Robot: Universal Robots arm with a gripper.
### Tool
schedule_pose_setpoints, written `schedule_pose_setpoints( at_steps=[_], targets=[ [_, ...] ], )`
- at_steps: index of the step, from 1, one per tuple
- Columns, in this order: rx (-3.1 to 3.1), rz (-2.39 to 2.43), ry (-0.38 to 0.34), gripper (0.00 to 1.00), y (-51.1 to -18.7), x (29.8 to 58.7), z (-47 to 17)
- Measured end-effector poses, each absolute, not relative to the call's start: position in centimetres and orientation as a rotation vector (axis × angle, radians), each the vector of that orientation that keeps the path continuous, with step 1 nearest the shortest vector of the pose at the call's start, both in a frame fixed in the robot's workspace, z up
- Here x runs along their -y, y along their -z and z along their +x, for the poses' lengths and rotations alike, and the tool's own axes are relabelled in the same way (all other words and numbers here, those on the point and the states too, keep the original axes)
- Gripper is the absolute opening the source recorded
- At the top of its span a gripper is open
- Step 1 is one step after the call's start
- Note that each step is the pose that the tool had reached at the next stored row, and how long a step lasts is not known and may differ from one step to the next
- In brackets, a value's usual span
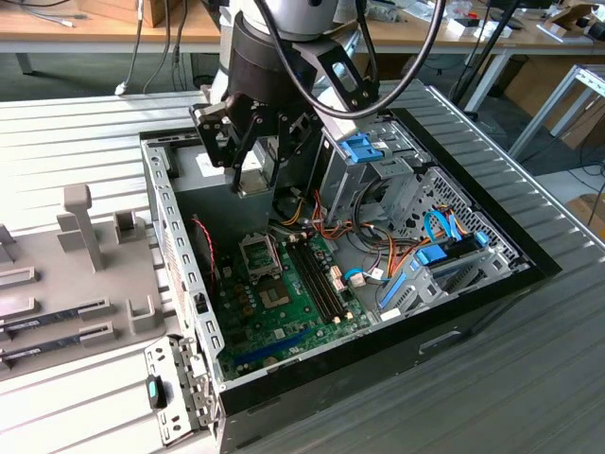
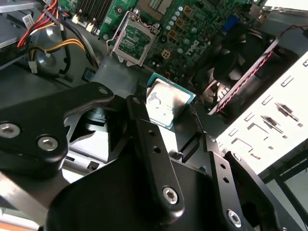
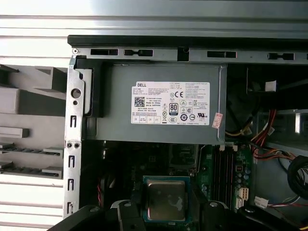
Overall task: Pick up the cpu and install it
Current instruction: 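Pick up the cpu and move it towards the insertion slot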
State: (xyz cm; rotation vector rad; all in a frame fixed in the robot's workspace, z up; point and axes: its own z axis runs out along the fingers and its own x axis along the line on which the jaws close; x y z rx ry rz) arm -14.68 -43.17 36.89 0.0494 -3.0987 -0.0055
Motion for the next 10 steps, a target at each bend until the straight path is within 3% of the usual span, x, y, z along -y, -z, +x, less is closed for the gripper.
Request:
schedule_pose_setpoints(
  at_steps=[10],
  targets=[
    [3.099, 0.049, 0.005, 0.47, -36.42, 43.61, -13.96]
  ],
)
